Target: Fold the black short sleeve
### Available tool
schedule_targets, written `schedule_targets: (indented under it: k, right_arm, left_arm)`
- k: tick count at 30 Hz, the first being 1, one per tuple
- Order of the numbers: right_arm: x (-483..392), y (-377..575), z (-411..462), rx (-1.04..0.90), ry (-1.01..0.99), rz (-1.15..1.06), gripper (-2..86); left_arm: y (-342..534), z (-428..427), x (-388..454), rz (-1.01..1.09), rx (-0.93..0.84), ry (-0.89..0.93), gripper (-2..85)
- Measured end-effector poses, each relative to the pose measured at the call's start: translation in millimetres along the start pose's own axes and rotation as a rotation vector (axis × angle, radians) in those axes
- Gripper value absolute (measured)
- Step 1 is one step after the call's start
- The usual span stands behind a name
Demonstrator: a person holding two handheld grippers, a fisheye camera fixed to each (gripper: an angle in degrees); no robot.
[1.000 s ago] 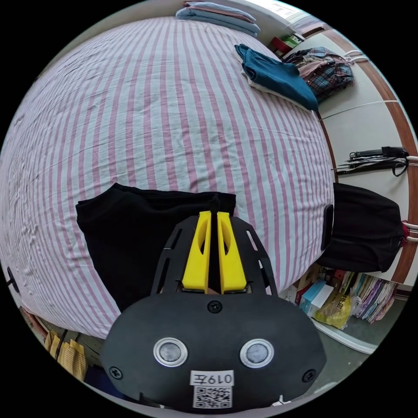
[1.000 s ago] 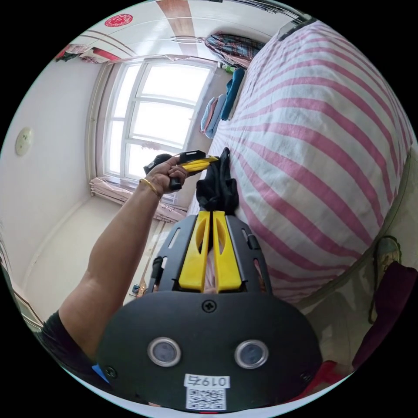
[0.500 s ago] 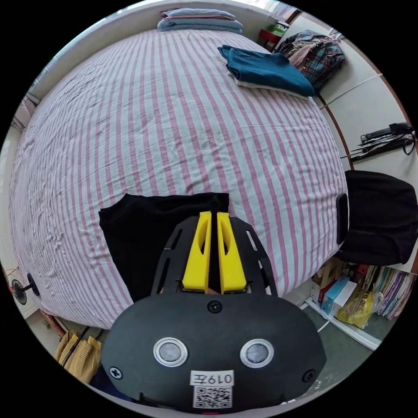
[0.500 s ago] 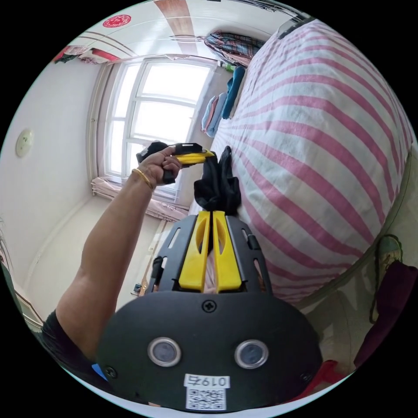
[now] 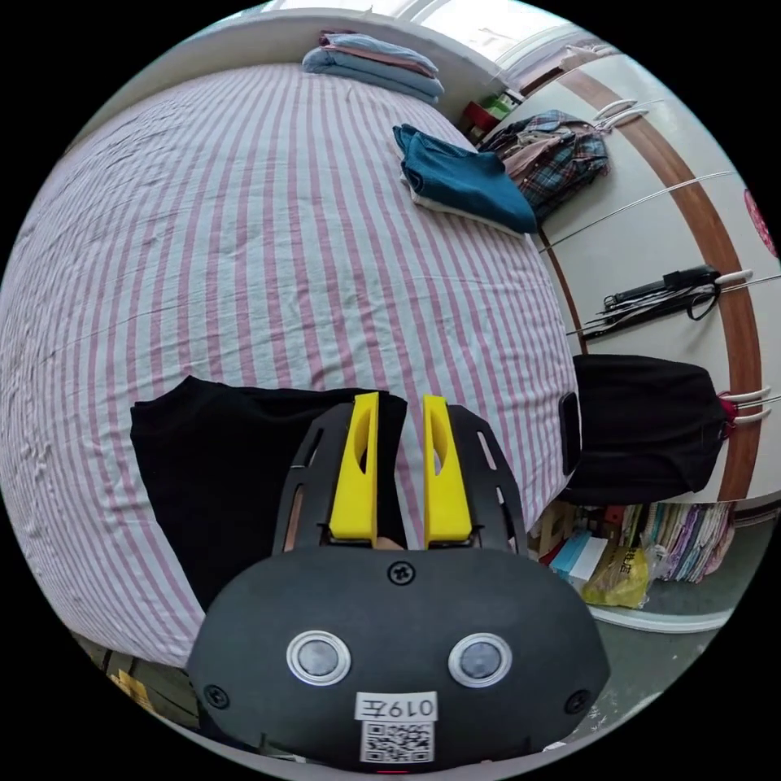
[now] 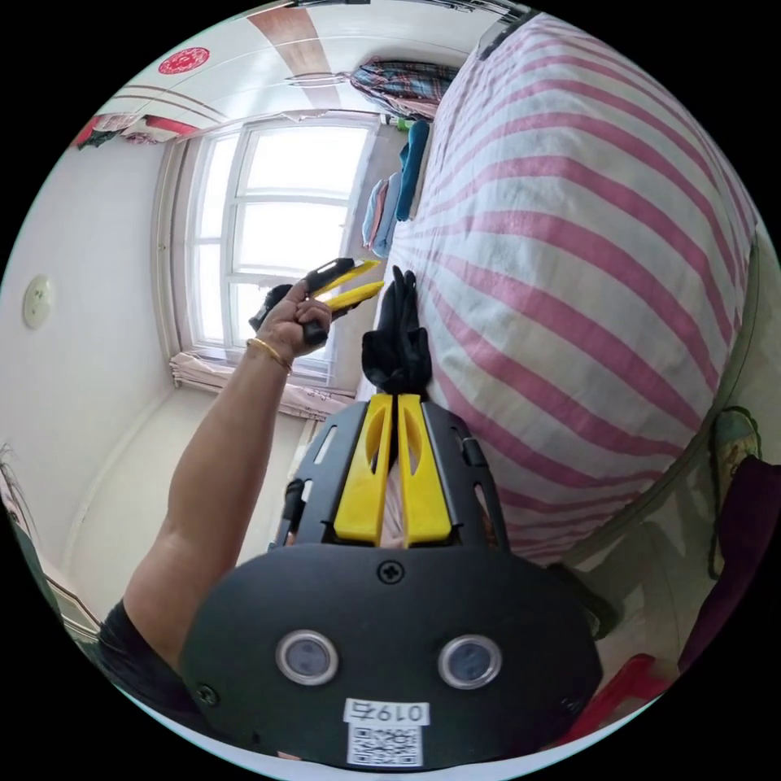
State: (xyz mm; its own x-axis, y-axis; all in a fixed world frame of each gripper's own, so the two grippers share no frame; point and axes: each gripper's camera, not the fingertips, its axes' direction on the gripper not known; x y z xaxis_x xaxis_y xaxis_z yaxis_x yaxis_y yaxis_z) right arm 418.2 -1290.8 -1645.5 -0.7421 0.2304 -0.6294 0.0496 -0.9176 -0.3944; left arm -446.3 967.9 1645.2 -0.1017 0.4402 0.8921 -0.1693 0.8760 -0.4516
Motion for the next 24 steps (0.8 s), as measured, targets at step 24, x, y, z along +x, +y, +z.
schedule_targets:
  k: [24]
  right_arm:
    - [-59,-31,-5,-0.014,0.141,-0.212,0.2]
  left_arm:
    - [432,-76,-153,0.111,0.454,0.056,1.4]
